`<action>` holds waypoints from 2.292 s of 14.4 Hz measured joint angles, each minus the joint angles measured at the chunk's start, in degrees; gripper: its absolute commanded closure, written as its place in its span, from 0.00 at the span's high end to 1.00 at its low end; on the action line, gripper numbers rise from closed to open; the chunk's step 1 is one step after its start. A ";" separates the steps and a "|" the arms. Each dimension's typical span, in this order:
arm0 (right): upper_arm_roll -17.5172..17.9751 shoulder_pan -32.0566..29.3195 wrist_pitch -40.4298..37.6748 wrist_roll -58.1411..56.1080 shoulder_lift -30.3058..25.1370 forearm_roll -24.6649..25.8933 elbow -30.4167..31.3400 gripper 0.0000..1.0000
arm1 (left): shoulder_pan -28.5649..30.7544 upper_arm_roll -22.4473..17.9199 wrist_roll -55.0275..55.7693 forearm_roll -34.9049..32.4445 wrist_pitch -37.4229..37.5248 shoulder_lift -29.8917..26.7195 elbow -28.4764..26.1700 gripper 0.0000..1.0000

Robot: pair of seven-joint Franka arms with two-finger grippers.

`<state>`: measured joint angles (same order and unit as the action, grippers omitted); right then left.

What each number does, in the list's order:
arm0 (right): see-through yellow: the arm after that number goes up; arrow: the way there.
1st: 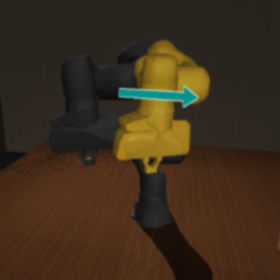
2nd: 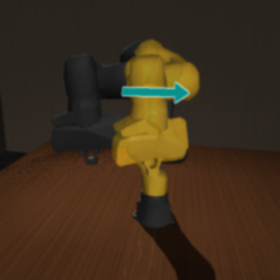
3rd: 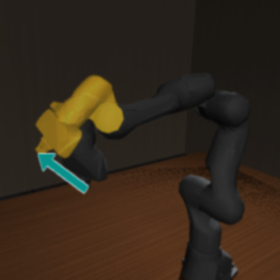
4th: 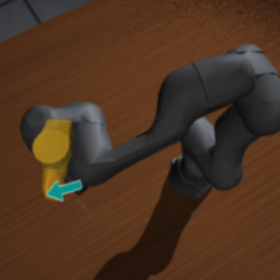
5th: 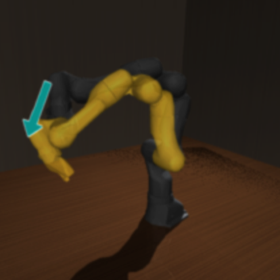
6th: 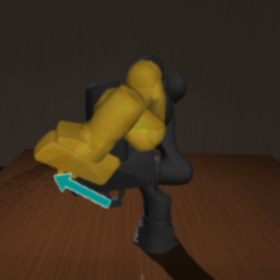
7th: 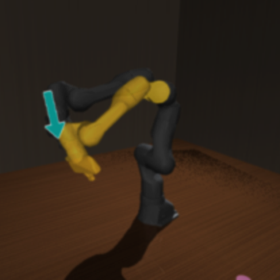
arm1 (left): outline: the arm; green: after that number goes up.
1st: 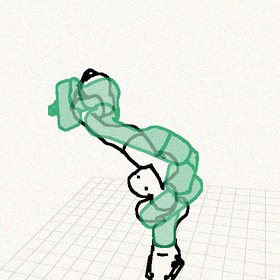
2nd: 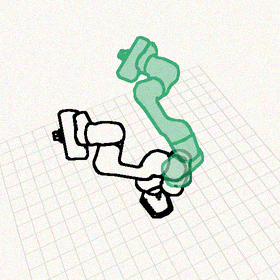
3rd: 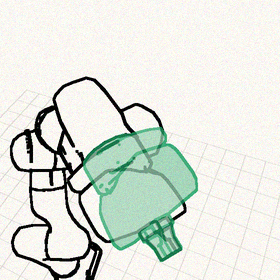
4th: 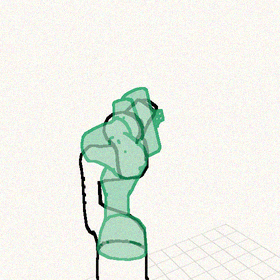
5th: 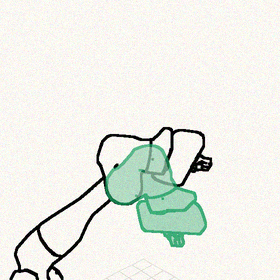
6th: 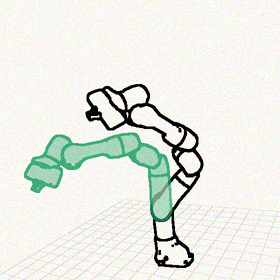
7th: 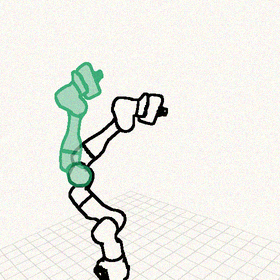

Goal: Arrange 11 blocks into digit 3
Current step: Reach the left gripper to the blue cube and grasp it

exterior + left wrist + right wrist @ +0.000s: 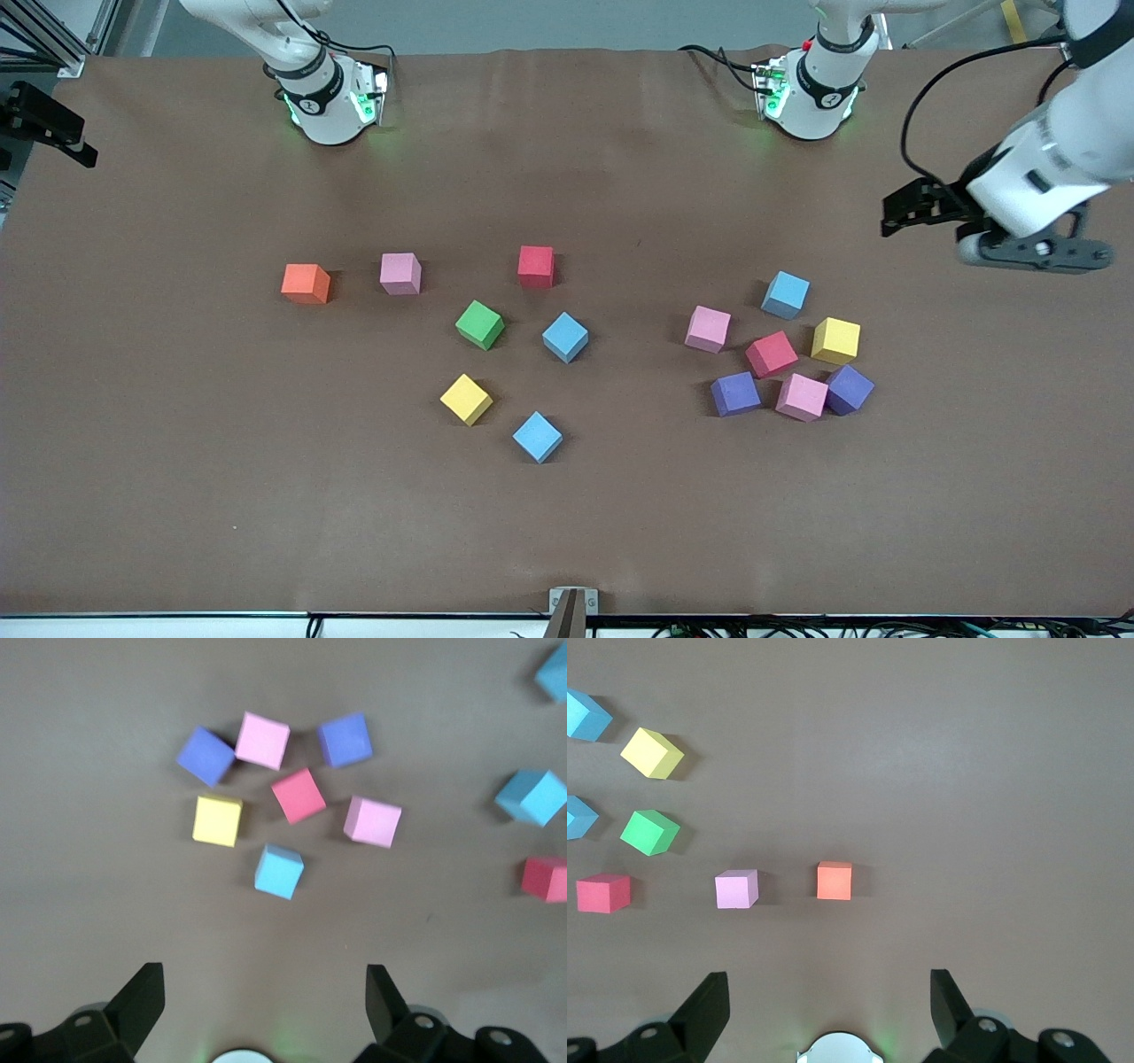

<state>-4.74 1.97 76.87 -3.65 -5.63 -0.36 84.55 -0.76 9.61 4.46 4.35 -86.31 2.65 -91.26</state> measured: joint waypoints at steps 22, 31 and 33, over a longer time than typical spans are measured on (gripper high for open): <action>0.05 0.11 -0.12 -1.62 0.00 -0.33 0.00 1.00 | 4.57 10.35 -18.56 -5.68 -59.60 -0.47 -54.41 1.00; -0.08 0.10 -1.96 -1.57 0.01 -0.31 0.02 1.00 | 7.03 10.24 -18.68 -9.90 -74.39 11.78 -54.49 0.44; -0.10 0.10 -1.95 -1.55 0.04 -0.30 0.03 1.00 | 7.01 10.25 -17.17 -9.90 -74.39 11.72 -53.98 0.41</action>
<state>-4.83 2.07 74.91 -5.20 -5.59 -0.67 84.58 6.25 19.85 -12.71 -5.55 -160.70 14.37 -145.24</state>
